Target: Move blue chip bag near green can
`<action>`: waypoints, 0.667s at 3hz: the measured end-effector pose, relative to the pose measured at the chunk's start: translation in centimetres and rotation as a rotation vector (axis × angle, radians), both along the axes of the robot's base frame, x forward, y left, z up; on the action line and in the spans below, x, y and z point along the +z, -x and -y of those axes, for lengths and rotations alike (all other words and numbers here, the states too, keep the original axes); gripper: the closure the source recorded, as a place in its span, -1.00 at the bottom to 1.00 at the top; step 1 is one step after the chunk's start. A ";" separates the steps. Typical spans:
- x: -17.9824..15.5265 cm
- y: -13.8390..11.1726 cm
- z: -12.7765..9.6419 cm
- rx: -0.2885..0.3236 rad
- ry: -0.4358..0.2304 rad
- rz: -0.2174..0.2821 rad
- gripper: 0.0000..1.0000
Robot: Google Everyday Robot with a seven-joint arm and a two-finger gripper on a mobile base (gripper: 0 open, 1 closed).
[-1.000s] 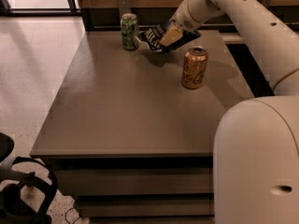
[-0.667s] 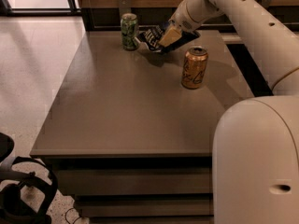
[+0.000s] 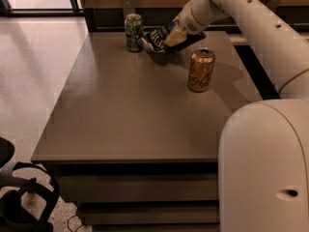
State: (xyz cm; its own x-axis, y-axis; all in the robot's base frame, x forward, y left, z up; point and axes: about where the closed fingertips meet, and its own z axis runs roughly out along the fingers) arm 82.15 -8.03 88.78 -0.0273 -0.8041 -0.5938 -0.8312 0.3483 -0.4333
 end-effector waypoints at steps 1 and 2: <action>-0.3 0.0 -0.2 0.003 0.000 -0.004 -1.00; -0.3 0.0 -0.2 0.003 0.000 -0.004 -1.00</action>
Offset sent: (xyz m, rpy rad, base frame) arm 0.0004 0.0019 -0.0026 -0.0002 0.0036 0.0025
